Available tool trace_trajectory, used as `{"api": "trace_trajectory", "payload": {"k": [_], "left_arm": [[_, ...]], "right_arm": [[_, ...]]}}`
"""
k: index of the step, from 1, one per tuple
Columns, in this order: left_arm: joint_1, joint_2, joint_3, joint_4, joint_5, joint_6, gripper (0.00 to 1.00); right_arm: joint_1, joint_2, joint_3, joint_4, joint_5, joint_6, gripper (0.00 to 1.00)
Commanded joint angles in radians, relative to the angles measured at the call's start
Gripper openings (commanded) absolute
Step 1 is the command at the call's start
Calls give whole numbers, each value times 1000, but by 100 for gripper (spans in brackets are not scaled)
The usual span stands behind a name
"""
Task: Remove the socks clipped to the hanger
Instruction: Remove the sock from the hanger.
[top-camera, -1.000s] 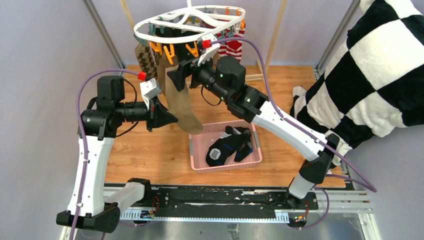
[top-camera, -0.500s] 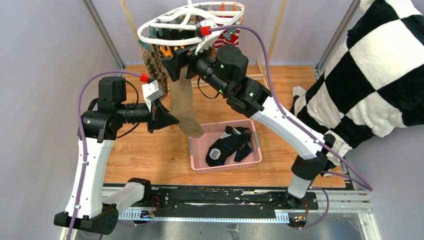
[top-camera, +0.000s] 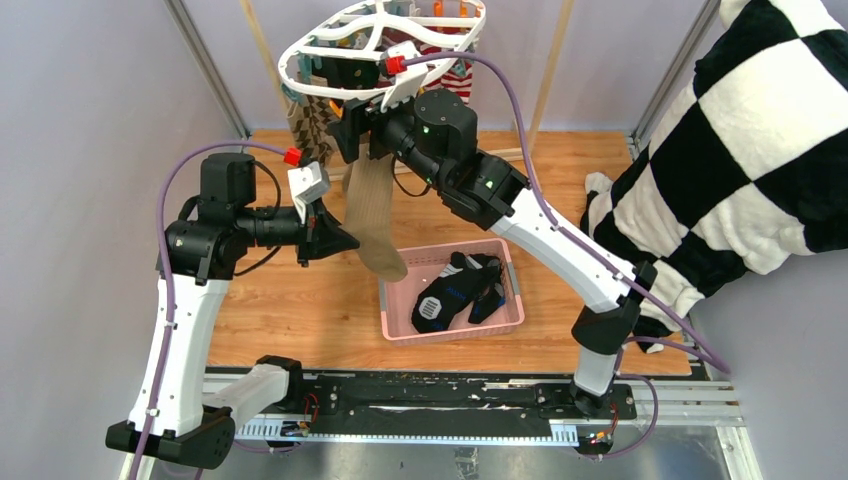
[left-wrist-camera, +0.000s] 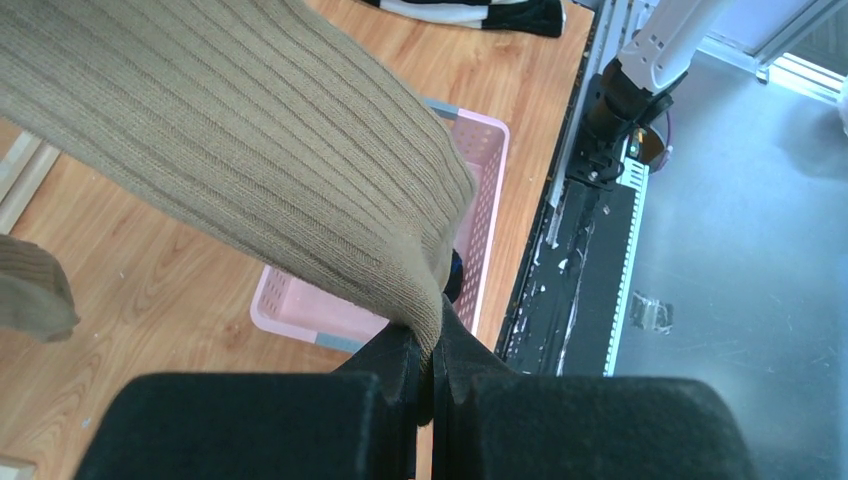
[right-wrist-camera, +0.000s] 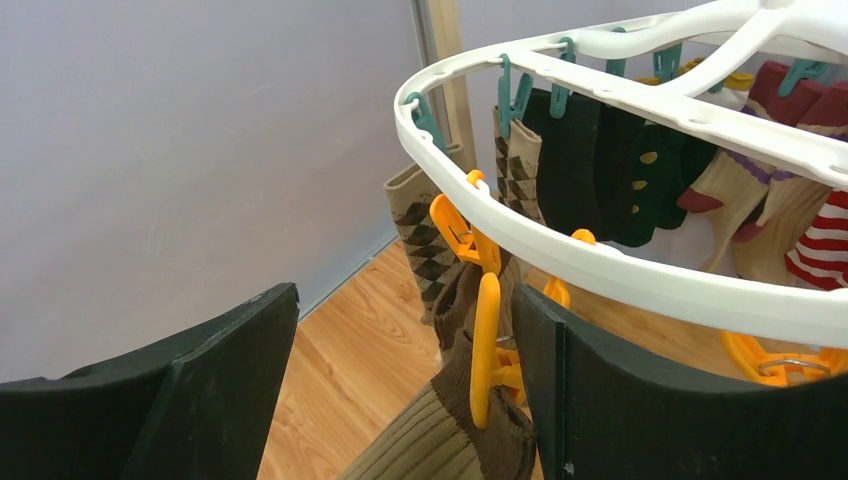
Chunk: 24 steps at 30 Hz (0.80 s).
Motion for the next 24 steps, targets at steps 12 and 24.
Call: {"api": "trace_trajectory", "payload": {"k": [12,24], "left_arm": [[-10,-1,6,2,-7,2,0],[-15,-3,17,2,-6,-7,0]], "right_arm": [[-27,-222,-261,168,-67,22,83],[-39,-168,-264,173,-117,92,83]]}}
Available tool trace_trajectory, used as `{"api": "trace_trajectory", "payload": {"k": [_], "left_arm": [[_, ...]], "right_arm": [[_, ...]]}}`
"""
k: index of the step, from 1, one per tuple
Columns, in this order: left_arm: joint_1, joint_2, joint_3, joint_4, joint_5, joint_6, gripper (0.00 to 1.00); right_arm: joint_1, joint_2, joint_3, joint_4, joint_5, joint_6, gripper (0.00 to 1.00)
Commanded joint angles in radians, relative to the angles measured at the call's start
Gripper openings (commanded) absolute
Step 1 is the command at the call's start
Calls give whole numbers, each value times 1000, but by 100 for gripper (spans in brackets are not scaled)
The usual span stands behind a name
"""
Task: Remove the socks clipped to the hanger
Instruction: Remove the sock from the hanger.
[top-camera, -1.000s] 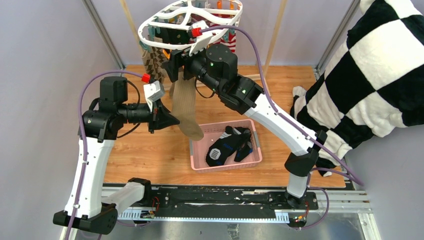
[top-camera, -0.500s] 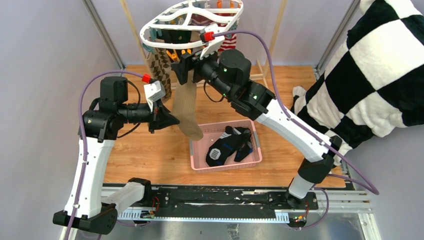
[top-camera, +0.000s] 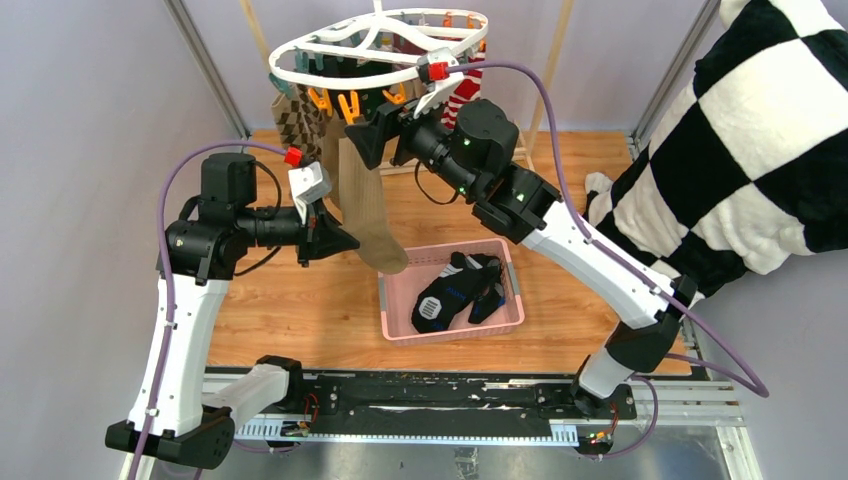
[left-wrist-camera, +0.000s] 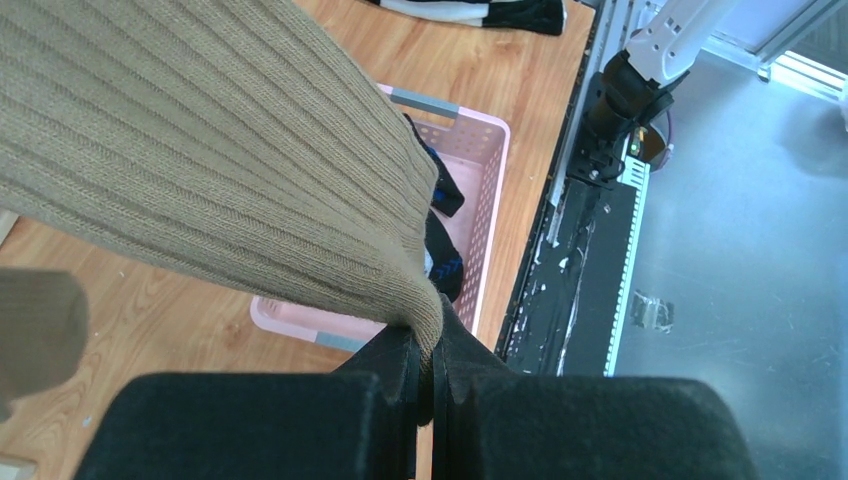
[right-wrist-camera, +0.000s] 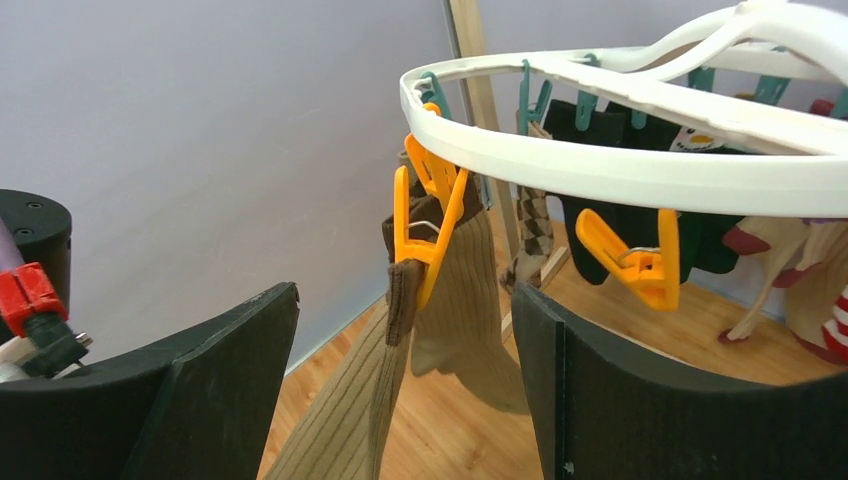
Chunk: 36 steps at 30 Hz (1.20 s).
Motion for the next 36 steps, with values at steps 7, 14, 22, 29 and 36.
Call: {"api": "trace_trajectory", "payload": {"k": [7,14,22,29,36], "left_arm": [[-21,-2,21,1,-3,-14,0],[-29,1,29,1,-8,-16,0],[-31,-5,27,4,-20,-12,0],[-31,-3,27,4,-26,-7,0],[-31,-12,6,4,-40,2,0]], "right_arm": [[-11,109,99,7,-23,36,81],[-30,190,201,8,-7,52,75],[-57,246,286,0,-34,84,69],[-74,252,288,1,-59,114,60],[-108,239,271,42,-128,192,23]]}}
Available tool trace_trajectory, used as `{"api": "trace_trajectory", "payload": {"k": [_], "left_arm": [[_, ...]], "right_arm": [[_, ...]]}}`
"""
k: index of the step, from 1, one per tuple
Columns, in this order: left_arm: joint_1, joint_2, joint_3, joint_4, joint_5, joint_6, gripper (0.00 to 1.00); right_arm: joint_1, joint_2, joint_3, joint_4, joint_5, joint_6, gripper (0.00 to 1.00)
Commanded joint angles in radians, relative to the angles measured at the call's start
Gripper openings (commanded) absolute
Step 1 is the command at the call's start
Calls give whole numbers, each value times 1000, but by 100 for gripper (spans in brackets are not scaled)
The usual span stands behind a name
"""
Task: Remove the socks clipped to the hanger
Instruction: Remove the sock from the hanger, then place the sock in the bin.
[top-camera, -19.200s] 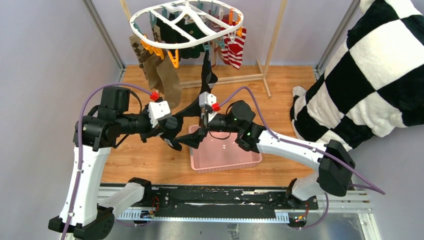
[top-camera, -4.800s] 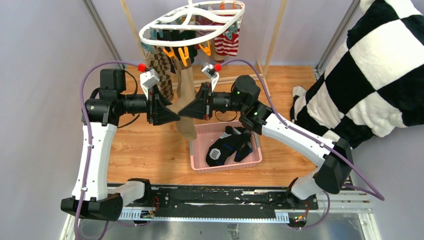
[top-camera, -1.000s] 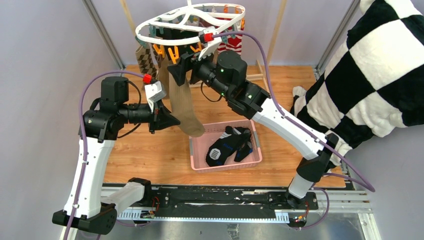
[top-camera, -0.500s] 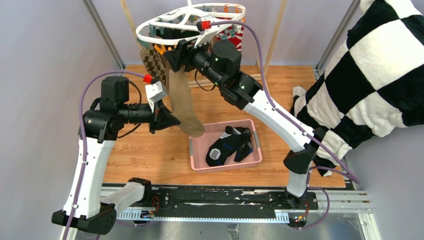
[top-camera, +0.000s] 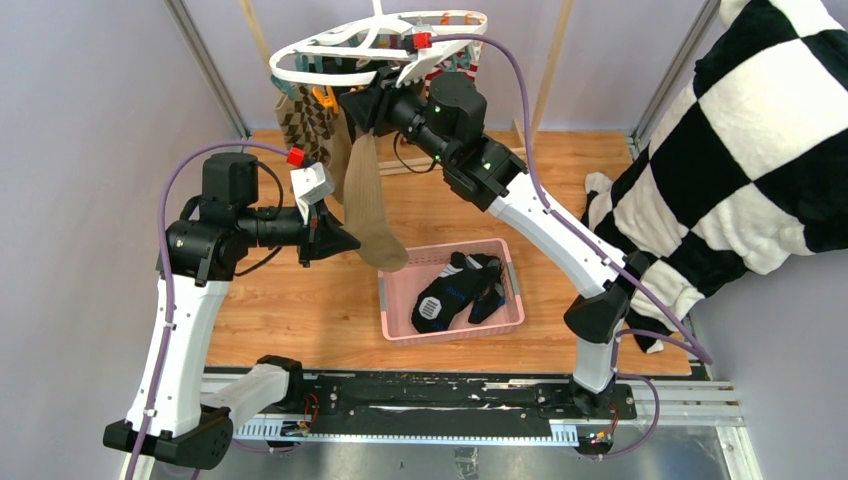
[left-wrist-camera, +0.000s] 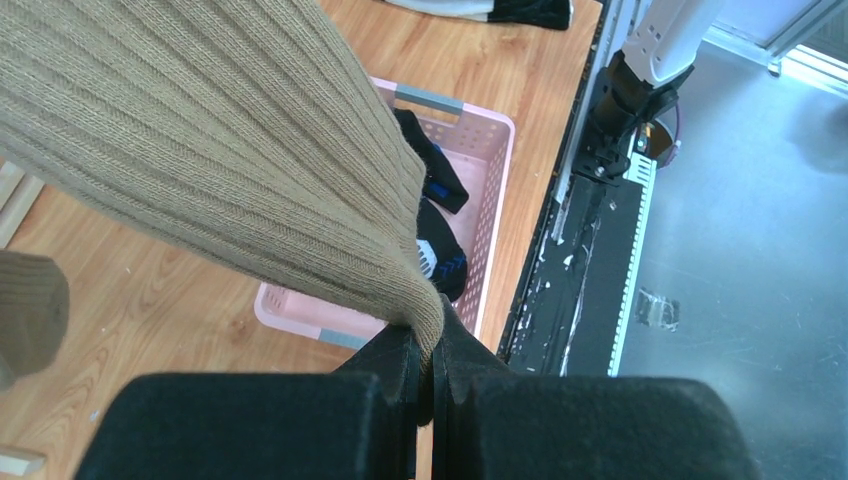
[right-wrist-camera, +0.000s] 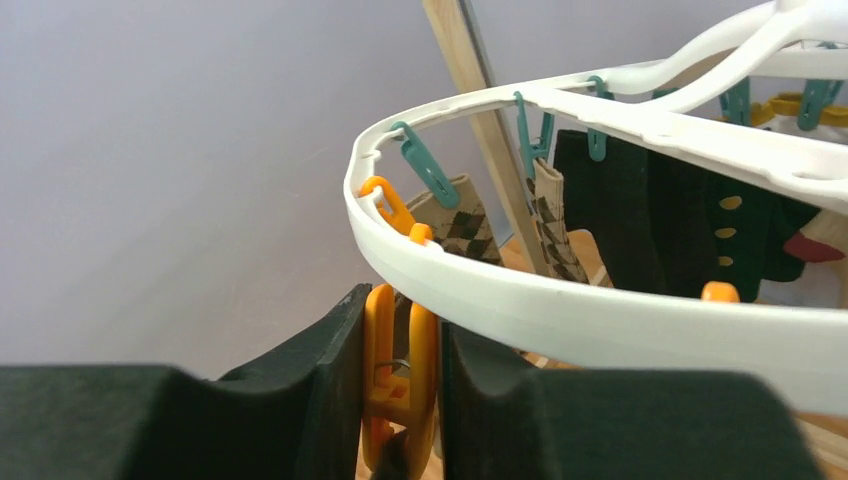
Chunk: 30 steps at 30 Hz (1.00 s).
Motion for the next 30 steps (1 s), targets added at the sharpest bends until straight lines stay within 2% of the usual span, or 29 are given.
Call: {"api": "trace_trajectory", "payload": {"k": [1,5,8,10,14,15,21,22,25,30], "left_arm": [[-8,-16,-5,3,-15,10,0],[-8,-24,-19,3,-38,23,0],[-8,-27,-20,3,-42,30,0],[-8,-26,-19,3,-46,31,0],[-8,-35,-26,3,-57,46,0],[-8,-37,-27,3,-58,49,0],[-8,-48,-34,3,-51,57,0],[-8,-48,-34,3,-49,57,0],[-8,-56,-47,3,-42,60,0],[-9,-56,-51,4,-30,58,0]], "right_arm": [[-35,-12,13,43,-61,64,18],[-51,-32,-26,99,-90,103,0],[-67,-50,-57,113,-118,127,0],[-77,-69,-91,116,-143,140,9],[-99,-143,-217,162,-223,159,55],[-101,-165,-261,176,-246,154,63],[-102,-342,-626,304,-434,93,95],[-102,-375,-691,342,-479,79,98],[-102,-465,-874,475,-604,36,100],[-101,-521,-1027,657,-786,-15,100]]}}
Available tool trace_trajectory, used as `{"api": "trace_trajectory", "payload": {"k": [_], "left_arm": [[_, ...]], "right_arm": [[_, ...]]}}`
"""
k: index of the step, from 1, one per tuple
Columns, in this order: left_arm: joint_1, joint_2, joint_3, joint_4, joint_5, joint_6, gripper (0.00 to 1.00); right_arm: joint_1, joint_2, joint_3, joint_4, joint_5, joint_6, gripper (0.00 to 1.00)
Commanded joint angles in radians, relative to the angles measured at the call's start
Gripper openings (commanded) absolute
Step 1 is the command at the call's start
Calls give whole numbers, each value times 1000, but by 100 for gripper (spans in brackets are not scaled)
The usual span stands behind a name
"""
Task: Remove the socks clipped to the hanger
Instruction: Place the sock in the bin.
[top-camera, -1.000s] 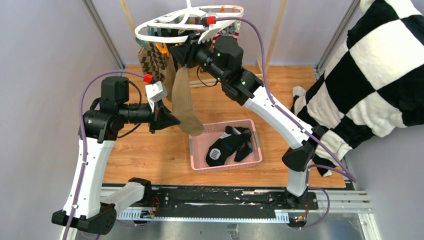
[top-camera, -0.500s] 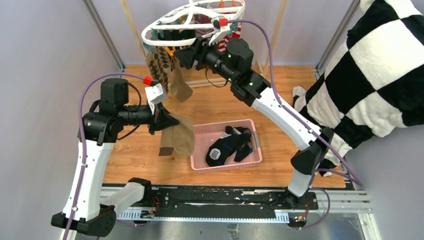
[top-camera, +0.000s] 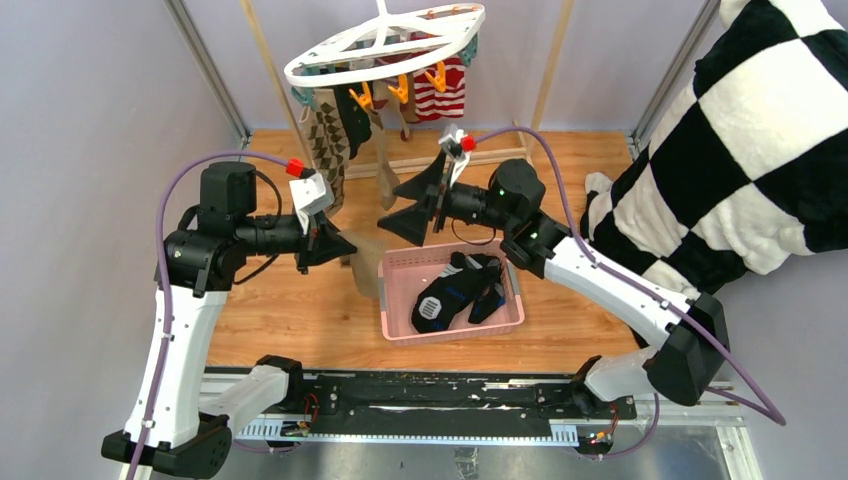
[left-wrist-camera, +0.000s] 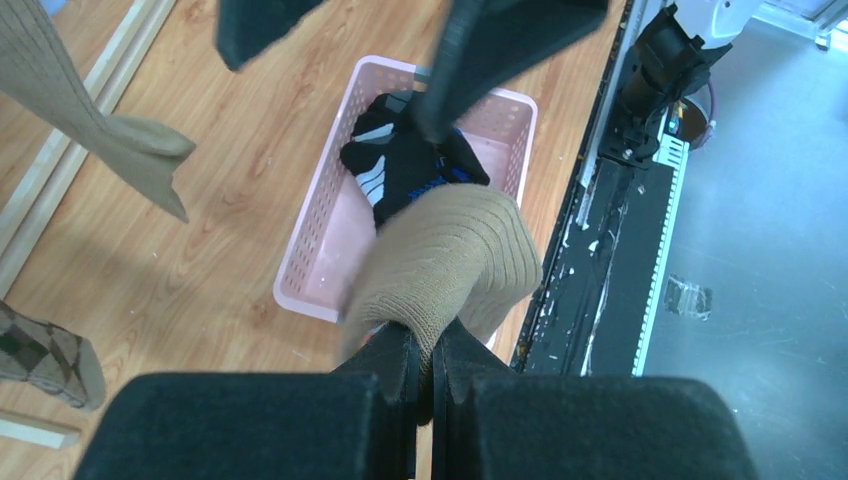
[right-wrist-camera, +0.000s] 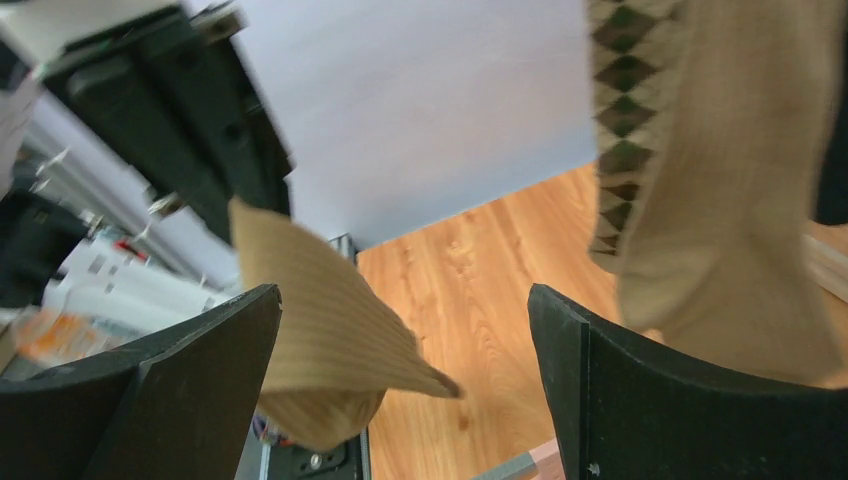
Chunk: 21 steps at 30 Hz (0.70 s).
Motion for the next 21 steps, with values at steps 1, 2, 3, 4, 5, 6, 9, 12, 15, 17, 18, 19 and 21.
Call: {"api": "trace_trajectory", "payload": {"k": [1,2,3,4,5,6,9,12,15,17,18,19,21], "left_arm": [[-9,-10,-7,5,24,7,0],[-9,-10,-6,5,26,7,0],[-9,-10,-3,5,26,6,0],[-9,-9,-2,6,26,4,0],[-9,-8,0,5,24,3,0],[-9,-8,2,5,22,3,0],[-9,-8,2,5,21,2,0],[-9,-1,6,5,21,1,0],[-10,3,9,5,22,0,0],[-11,2,10,5,19,3,0],[-10,0,7,4,16,6,0],[-11,-1,6,5,14,8,0],[-10,0,4,5,0,12,0]], "right_arm": [[-4,-35,-72,226,-225,-68,100],[-2,-26,-72,235,-249,-75,100],[0,-14,-64,245,-274,-74,100],[4,0,-55,253,-300,-73,100],[10,13,-45,259,-327,-73,100],[17,24,-38,264,-346,-72,100],[50,48,-24,254,-369,-98,100],[85,69,-9,210,-363,-152,100],[106,80,9,138,-341,-209,99],[108,71,-2,131,-321,-216,91],[108,64,-9,133,-309,-215,84],[108,57,-17,135,-296,-216,73],[107,37,-36,128,-264,-217,43]]}}
